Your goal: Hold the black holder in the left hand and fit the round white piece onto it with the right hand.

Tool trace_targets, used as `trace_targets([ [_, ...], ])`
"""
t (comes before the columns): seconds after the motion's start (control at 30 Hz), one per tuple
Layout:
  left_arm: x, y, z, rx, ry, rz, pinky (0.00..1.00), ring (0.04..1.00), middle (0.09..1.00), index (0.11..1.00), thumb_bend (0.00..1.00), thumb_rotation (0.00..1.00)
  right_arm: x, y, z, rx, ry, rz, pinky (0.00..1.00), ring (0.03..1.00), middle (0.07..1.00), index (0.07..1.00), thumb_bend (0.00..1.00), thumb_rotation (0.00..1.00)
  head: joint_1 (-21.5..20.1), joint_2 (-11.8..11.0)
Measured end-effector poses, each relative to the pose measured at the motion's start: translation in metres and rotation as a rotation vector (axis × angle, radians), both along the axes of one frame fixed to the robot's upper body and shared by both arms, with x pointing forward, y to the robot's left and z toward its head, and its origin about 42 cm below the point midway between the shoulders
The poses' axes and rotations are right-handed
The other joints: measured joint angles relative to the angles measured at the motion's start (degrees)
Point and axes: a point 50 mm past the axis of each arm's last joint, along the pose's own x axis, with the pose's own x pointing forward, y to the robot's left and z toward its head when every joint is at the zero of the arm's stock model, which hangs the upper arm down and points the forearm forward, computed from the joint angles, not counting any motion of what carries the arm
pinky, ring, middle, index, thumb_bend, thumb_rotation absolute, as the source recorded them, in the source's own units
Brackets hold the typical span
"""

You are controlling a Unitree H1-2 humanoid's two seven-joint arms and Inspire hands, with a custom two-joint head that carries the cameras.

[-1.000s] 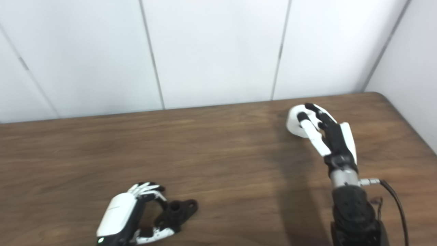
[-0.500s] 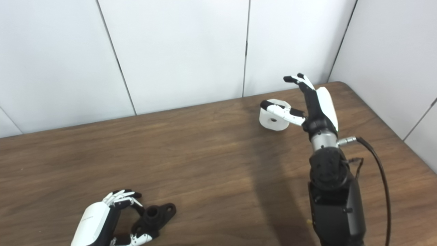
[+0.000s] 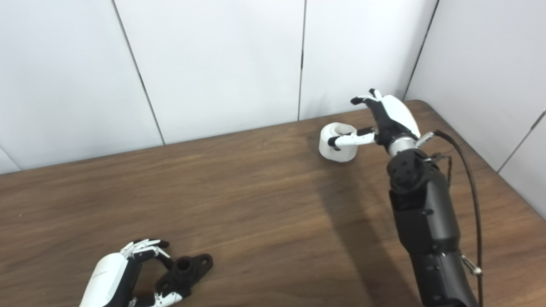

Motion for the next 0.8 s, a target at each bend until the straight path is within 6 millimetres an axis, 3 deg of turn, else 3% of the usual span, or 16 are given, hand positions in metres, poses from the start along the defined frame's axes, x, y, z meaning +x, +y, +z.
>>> trace_targets([
  [0.13, -0.002, 0.001, 0.000, 0.000, 0.003, 0.000, 0.90, 0.829, 0.769, 0.484, 0.52, 0.04, 0.012, -0.007, -0.011, -0.044, 0.091, -0.010, 0.99, 1.000, 1.000, 0.840, 0.98, 0.31, 0.00, -0.09],
  [0.37, -0.003, 0.002, 0.001, 0.000, 0.004, 0.003, 0.90, 0.833, 0.766, 0.484, 0.52, 0.04, 0.026, -0.017, -0.007, -0.092, 0.132, -0.036, 1.00, 1.000, 1.000, 0.829, 0.97, 0.31, 0.00, 0.09],
  [0.8, -0.003, 0.001, 0.002, 0.015, 0.009, -0.002, 0.89, 0.837, 0.761, 0.483, 0.52, 0.04, 0.040, -0.017, -0.023, -0.102, 0.199, -0.043, 1.00, 1.000, 1.000, 0.821, 0.94, 0.30, 0.18, 0.00],
])
